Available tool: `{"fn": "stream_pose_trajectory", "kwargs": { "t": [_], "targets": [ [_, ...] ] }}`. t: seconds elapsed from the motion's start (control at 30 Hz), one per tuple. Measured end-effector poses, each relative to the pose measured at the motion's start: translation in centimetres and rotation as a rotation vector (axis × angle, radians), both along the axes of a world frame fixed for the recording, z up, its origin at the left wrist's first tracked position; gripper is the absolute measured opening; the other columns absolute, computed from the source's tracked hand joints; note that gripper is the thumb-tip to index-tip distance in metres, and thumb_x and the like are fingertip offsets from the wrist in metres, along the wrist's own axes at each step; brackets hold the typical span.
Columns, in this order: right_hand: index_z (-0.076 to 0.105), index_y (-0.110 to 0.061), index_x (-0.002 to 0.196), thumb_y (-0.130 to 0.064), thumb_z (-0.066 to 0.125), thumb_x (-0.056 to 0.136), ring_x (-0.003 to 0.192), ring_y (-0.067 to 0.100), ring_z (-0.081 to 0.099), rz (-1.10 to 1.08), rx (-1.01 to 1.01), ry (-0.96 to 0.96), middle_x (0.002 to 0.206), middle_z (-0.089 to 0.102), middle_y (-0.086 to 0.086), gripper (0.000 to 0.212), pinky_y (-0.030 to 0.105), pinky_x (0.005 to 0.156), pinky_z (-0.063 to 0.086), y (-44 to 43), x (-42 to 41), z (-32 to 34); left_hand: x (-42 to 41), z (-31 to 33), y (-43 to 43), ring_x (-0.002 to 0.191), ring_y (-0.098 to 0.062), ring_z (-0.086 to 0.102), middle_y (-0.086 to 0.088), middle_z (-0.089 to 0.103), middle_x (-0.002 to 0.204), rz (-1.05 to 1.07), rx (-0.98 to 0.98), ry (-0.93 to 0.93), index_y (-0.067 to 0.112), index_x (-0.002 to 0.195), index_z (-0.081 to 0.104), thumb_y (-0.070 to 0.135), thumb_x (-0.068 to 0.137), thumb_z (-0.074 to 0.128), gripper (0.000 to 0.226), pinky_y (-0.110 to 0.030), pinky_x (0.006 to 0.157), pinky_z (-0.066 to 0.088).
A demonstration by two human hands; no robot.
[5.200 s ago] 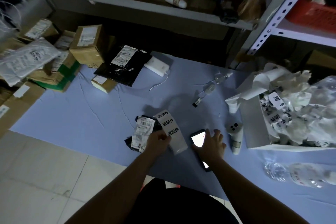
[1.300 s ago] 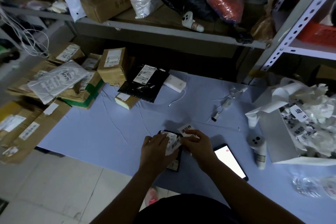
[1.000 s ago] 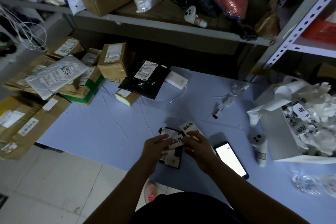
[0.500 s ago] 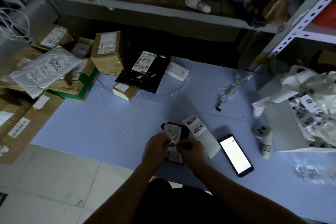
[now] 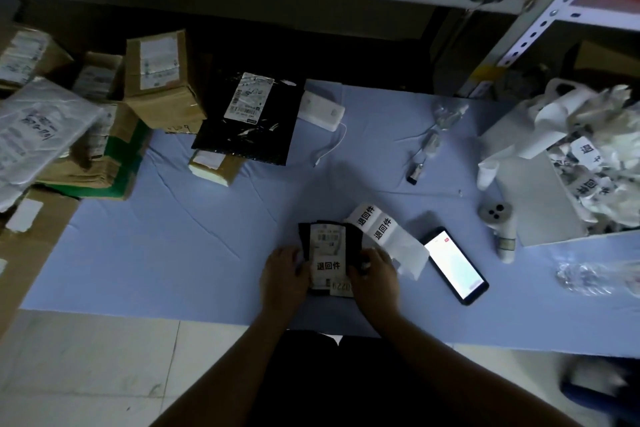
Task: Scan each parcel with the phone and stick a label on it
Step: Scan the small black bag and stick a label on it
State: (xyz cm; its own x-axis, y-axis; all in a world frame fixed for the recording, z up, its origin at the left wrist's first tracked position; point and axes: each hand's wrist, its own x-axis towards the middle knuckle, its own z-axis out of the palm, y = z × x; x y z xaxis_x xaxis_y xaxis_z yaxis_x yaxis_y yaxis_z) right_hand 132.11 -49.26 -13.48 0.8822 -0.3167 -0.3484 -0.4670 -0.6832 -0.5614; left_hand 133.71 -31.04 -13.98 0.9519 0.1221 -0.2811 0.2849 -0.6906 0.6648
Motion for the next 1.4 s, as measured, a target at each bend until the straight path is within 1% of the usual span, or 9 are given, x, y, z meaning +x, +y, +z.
{"fn": "stream_pose_trajectory", "kwargs": {
  "t": [0.1, 0.17, 0.27, 0.43, 0.57, 0.83, 0.97, 1.17, 1.4],
  "targets": [
    [0.068, -0.017, 0.117, -0.013, 0.068, 0.087, 0.09, 0.019, 0.067, -0.033, 0.062, -0.019, 0.113, 0.068, 0.004, 0.03, 0.039, 0.075, 0.06, 0.1, -0.1, 0.3, 0.1, 0.2, -0.5, 0.093, -0.016, 0.067, -0.007, 0.073, 0.108, -0.05, -0.245, 0.081, 0.01, 0.115, 0.07, 0.01, 0.086, 0.072, 0.028, -0.021, 0.077, 0.055],
    [0.068, -0.018, 0.122, -0.007, 0.068, 0.086, 0.077, 0.003, 0.066, -0.027, 0.137, -0.003, 0.106, 0.073, 0.003, 0.037, 0.021, 0.063, 0.057, 0.1, 0.0, 0.7, 0.0, 0.6, -0.6, 0.091, -0.01, 0.067, -0.002, 0.074, 0.107, -0.073, -0.317, 0.095, 0.014, 0.115, 0.071, 0.004, 0.084, 0.072, 0.032, -0.015, 0.076, 0.056],
    [0.069, -0.017, 0.122, -0.006, 0.07, 0.088, 0.073, -0.001, 0.064, 0.003, 0.207, -0.017, 0.101, 0.073, -0.001, 0.037, 0.013, 0.057, 0.052, 0.0, 0.0, 1.4, -1.1, 1.3, -0.4, 0.092, -0.016, 0.07, -0.004, 0.075, 0.103, -0.039, -0.311, 0.081, 0.011, 0.107, 0.072, 0.0, 0.084, 0.069, 0.025, -0.033, 0.081, 0.06],
    [0.067, -0.015, 0.124, -0.004, 0.066, 0.092, 0.078, 0.005, 0.066, 0.111, 0.342, -0.012, 0.101, 0.071, 0.001, 0.034, 0.008, 0.054, 0.049, 1.2, -0.1, 2.3, -4.0, 3.8, 0.7, 0.08, -0.007, 0.066, 0.001, 0.073, 0.094, 0.158, -0.271, 0.028, 0.012, 0.111, 0.071, -0.008, 0.085, 0.061, 0.034, -0.008, 0.066, 0.049],
    [0.068, -0.01, 0.122, -0.002, 0.068, 0.091, 0.075, 0.004, 0.065, 0.214, 0.459, 0.013, 0.103, 0.072, 0.005, 0.033, 0.004, 0.058, 0.046, 5.7, -1.0, 2.5, -7.9, 6.2, 3.9, 0.071, 0.0, 0.064, 0.006, 0.072, 0.085, 0.346, -0.212, -0.037, 0.017, 0.111, 0.069, -0.008, 0.087, 0.059, 0.036, -0.015, 0.063, 0.05],
    [0.071, -0.015, 0.12, -0.008, 0.073, 0.087, 0.072, 0.011, 0.072, 0.547, 0.512, 0.067, 0.1, 0.077, 0.004, 0.033, 0.019, 0.067, 0.057, 19.0, -6.1, 3.7, -17.6, 8.3, 15.1, 0.071, -0.001, 0.058, 0.011, 0.066, 0.093, 0.642, -0.05, -0.1, 0.018, 0.125, 0.069, -0.007, 0.085, 0.059, 0.048, -0.01, 0.056, 0.046],
    [0.073, -0.01, 0.117, -0.003, 0.076, 0.083, 0.075, 0.013, 0.074, 0.677, 0.564, 0.123, 0.095, 0.078, 0.001, 0.035, 0.035, 0.076, 0.062, 28.1, -9.2, 5.1, -22.8, 8.7, 22.9, 0.07, -0.004, 0.06, 0.013, 0.065, 0.092, 0.789, -0.028, -0.139, 0.019, 0.122, 0.07, -0.003, 0.084, 0.057, 0.046, -0.026, 0.059, 0.055],
    [0.074, -0.024, 0.102, 0.0, 0.073, 0.082, 0.076, 0.003, 0.07, 0.742, 0.62, 0.177, 0.093, 0.076, -0.003, 0.031, 0.012, 0.057, 0.05, 44.1, -15.0, 7.2, -29.8, 9.3, 37.0, 0.068, -0.012, 0.061, 0.001, 0.067, 0.097, 0.929, -0.05, -0.218, 0.016, 0.122, 0.069, -0.004, 0.085, 0.055, 0.045, -0.036, 0.064, 0.057],
    [0.072, -0.016, 0.116, -0.006, 0.075, 0.085, 0.09, 0.011, 0.07, 0.793, 0.599, 0.229, 0.1, 0.075, 0.0, 0.033, 0.015, 0.063, 0.052, 61.3, -20.4, 8.4, -36.0, 10.0, 53.5, 0.081, -0.017, 0.062, -0.005, 0.066, 0.109, 0.951, -0.006, -0.177, 0.019, 0.132, 0.064, -0.002, 0.088, 0.049, 0.051, -0.027, 0.068, 0.055]
  ]
}}
